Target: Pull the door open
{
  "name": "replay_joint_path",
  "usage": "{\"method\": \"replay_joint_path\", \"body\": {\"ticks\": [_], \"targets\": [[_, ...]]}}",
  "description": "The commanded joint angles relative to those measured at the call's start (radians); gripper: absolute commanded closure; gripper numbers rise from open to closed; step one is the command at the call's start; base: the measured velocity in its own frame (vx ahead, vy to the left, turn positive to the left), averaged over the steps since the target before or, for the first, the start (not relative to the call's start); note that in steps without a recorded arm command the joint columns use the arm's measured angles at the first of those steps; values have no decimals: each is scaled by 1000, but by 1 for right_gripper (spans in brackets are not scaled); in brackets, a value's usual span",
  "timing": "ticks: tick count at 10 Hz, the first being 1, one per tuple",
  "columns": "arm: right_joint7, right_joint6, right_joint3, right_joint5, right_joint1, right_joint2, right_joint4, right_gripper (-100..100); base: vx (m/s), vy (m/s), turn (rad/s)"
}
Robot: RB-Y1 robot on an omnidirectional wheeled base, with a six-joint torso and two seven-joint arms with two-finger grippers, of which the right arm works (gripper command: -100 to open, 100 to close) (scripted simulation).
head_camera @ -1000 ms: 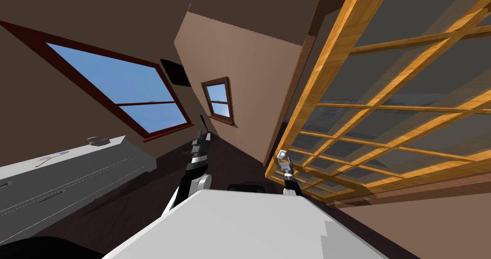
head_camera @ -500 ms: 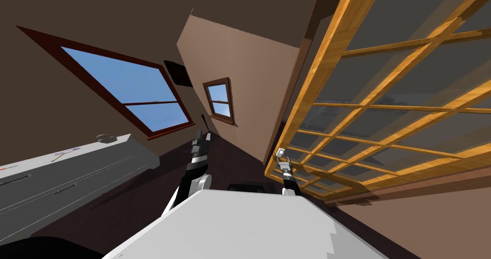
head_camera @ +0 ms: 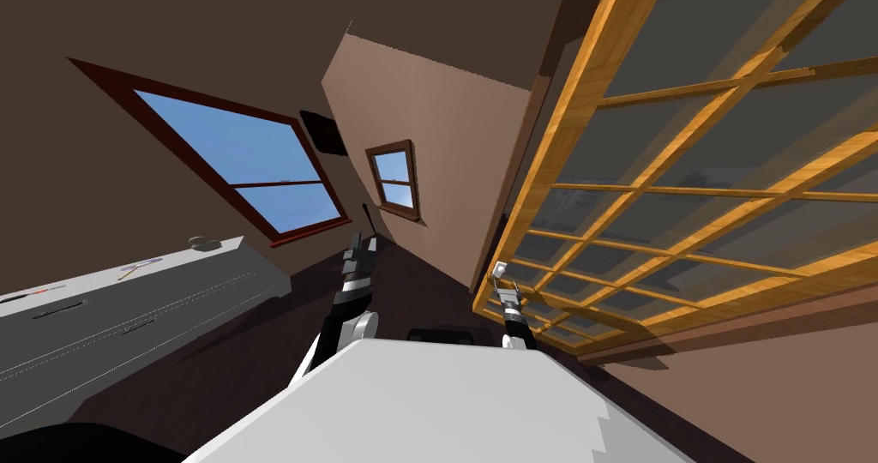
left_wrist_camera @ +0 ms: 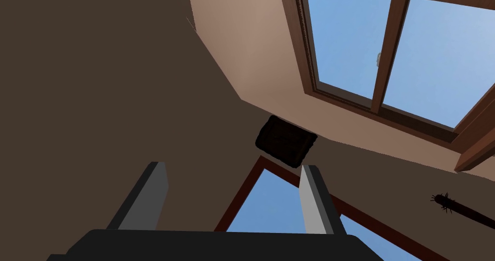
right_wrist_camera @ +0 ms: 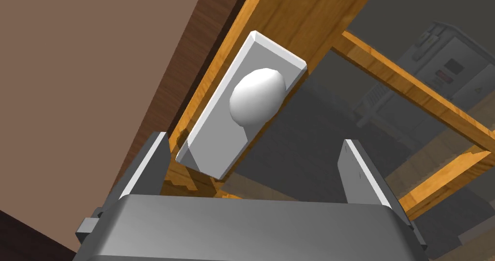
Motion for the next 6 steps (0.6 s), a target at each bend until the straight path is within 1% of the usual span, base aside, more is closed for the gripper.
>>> {"method": "replay_joint_path", "body": {"ticks": [1, 2, 3, 4, 6], "targets": [[-29, 0, 6, -10, 1, 0, -4, -100, -41, -15, 11], [-70, 0, 18, -29, 2, 0, -9, -100, -45, -16, 25], [-96, 0, 30, -46, 2, 0, -14, -100, -73, -23, 31], [-111, 0, 30, -46, 2, 0, -14, -100, -61, -21, 9], [-174, 0, 52, -80, 3, 0, -24, -100, -58, -11, 26]]}}
